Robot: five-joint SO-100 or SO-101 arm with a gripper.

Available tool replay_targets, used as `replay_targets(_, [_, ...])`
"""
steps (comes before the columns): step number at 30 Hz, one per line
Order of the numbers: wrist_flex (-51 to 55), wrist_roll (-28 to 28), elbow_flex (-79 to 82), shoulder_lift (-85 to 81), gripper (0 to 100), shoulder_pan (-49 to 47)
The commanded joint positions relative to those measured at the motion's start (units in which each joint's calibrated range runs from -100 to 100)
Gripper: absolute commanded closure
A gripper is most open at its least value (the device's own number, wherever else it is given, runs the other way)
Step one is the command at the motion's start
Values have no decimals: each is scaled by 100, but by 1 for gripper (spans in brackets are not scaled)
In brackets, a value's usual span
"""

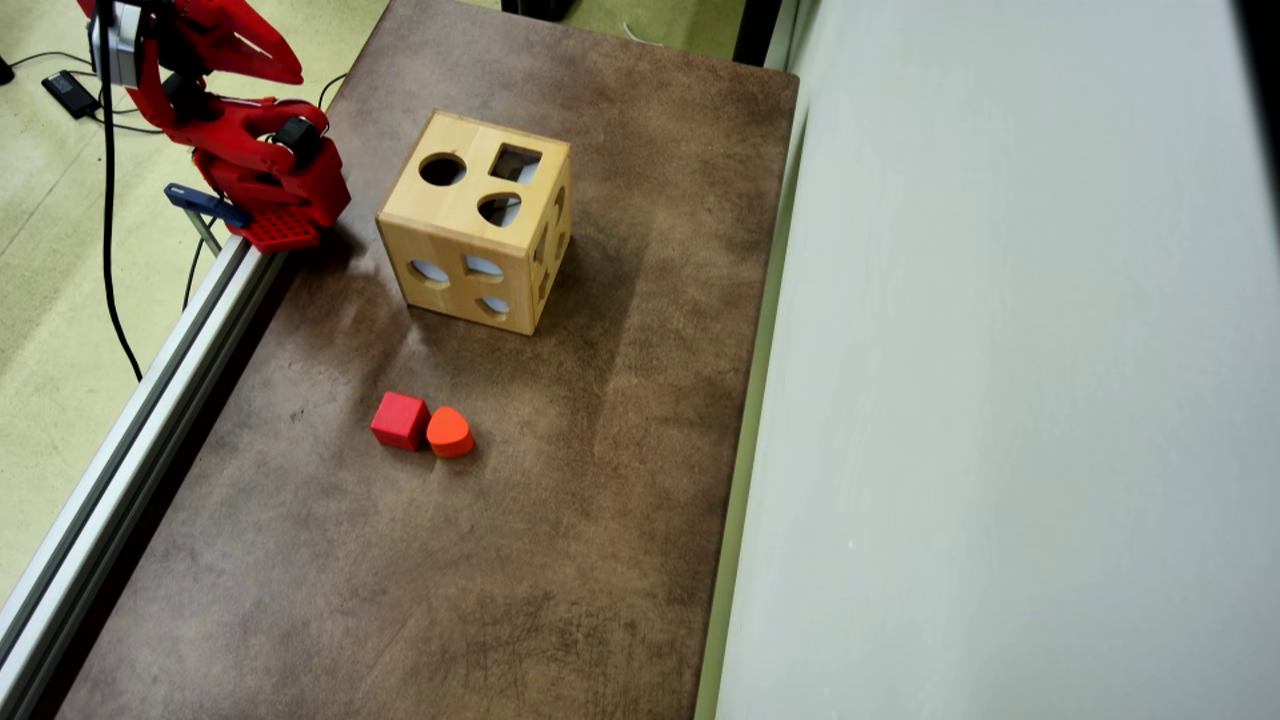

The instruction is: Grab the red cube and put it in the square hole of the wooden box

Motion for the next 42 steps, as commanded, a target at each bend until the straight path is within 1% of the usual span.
replay_targets(1, [-56, -576, -25, 26, 97, -534])
replay_targets(35, [-56, -567, -16, 137, 97, -593])
replay_targets(38, [-64, -532, -132, 477, 97, -601])
replay_targets(42, [-64, -532, -1250, 1861, 97, -534])
